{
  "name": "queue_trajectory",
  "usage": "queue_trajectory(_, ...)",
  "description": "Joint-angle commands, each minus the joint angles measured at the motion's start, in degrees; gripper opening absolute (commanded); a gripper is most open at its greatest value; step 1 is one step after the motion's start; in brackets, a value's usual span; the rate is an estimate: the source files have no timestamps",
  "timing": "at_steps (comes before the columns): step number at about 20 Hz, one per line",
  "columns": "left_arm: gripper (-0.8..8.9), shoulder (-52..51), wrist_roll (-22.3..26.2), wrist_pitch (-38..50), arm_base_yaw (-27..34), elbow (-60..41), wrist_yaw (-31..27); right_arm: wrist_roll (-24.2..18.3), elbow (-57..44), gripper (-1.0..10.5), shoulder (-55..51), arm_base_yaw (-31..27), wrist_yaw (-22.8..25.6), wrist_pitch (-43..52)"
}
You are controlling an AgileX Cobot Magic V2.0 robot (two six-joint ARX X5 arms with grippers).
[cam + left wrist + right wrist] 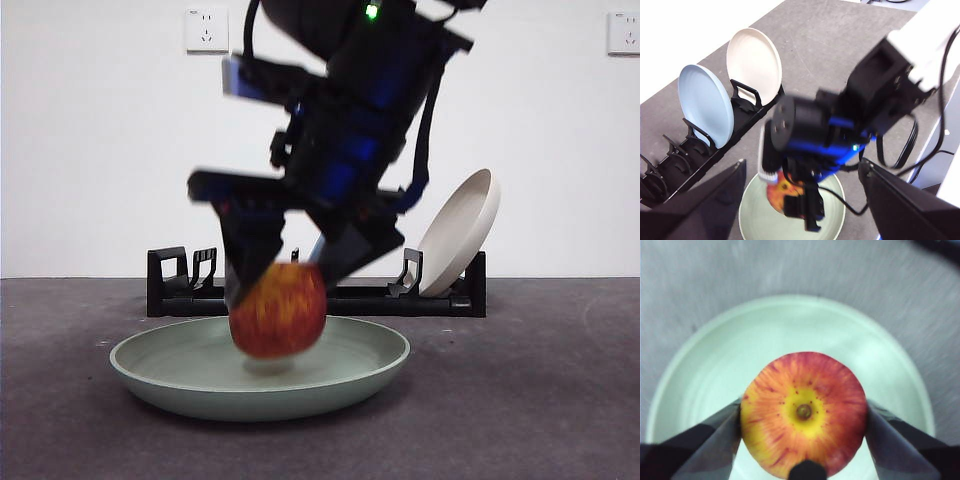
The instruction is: Take the green plate from the plate rack,put the plate on the table,take the apple from the table,put the apple in the plate
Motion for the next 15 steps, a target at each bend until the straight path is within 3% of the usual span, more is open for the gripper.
queue_trajectory(1,3.81,-0.2,-0.8,0.1,-0.1,0.1,-0.1,0.6,-0.6,-0.1,1.2,0.6,0.2,1.1)
queue_trajectory(9,3.81,-0.2,-0.8,0.1,-0.1,0.1,-0.1,3.0,-0.6,0.2,2.3,0.8,-0.3,-2.7)
queue_trajectory(11,3.81,-0.2,-0.8,0.1,-0.1,0.1,-0.1,3.8,-0.6,2.6,2.4,0.9,-0.3,-3.6)
queue_trajectory(13,3.81,-0.2,-0.8,0.1,-0.1,0.1,-0.1,4.5,-0.6,6.3,2.4,0.9,-0.3,-3.4)
queue_trajectory(15,3.81,-0.2,-0.8,0.1,-0.1,0.1,-0.1,4.7,-0.6,6.6,2.4,0.8,-0.2,-3.4)
